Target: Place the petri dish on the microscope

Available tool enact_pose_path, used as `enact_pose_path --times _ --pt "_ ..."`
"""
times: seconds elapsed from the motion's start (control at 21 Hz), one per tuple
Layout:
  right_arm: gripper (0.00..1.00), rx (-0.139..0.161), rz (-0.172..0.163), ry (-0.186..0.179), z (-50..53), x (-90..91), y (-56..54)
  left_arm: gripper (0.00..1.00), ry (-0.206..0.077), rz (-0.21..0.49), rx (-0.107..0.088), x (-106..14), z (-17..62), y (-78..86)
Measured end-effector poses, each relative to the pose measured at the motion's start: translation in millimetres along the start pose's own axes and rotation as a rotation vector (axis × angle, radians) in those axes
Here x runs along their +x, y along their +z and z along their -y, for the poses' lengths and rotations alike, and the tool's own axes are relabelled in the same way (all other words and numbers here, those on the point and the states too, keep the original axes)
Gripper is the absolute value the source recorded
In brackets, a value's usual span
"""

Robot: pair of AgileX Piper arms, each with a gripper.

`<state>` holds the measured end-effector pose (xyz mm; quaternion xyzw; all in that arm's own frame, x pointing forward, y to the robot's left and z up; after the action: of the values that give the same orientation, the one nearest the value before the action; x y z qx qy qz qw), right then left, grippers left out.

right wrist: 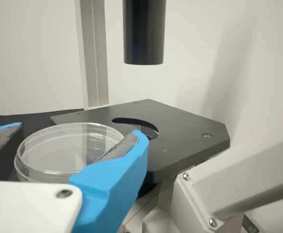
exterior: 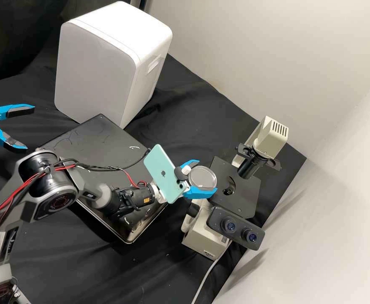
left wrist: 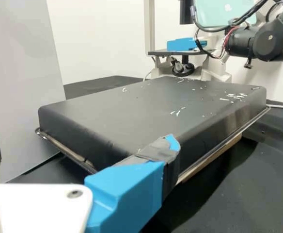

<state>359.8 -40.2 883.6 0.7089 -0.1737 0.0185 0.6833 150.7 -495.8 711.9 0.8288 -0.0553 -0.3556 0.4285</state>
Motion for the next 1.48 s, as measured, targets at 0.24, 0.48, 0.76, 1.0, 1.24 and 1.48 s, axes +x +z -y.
enact_pose_path --times 0.24,0.48,0.76,1.0,1.24,1.48 --pt "0.00 -0.012 -0.002 0.003 3.4 15.0 1.2 1.00 0.002 0.000 0.000 0.4 -0.4 0.0" --pt "0.00 -0.014 0.024 -0.014 10.2 34.3 10.1 1.00 0.002 0.000 0.000 0.4 -0.4 0.0" --pt "0.00 -0.039 0.026 0.000 13.9 49.8 18.7 1.00 -0.007 -0.001 -0.001 1.0 1.2 -0.4" --pt "0.00 -0.080 0.026 0.035 12.0 58.2 28.2 1.00 -0.007 -0.001 -0.001 1.3 1.1 -0.4" --pt "0.00 -0.124 0.037 0.075 8.3 64.0 40.1 1.00 -0.019 -0.002 -0.004 2.0 3.2 -0.8" --pt "0.00 -0.127 0.025 0.097 9.5 64.4 43.3 1.00 -0.023 0.015 0.003 2.0 3.6 0.7"
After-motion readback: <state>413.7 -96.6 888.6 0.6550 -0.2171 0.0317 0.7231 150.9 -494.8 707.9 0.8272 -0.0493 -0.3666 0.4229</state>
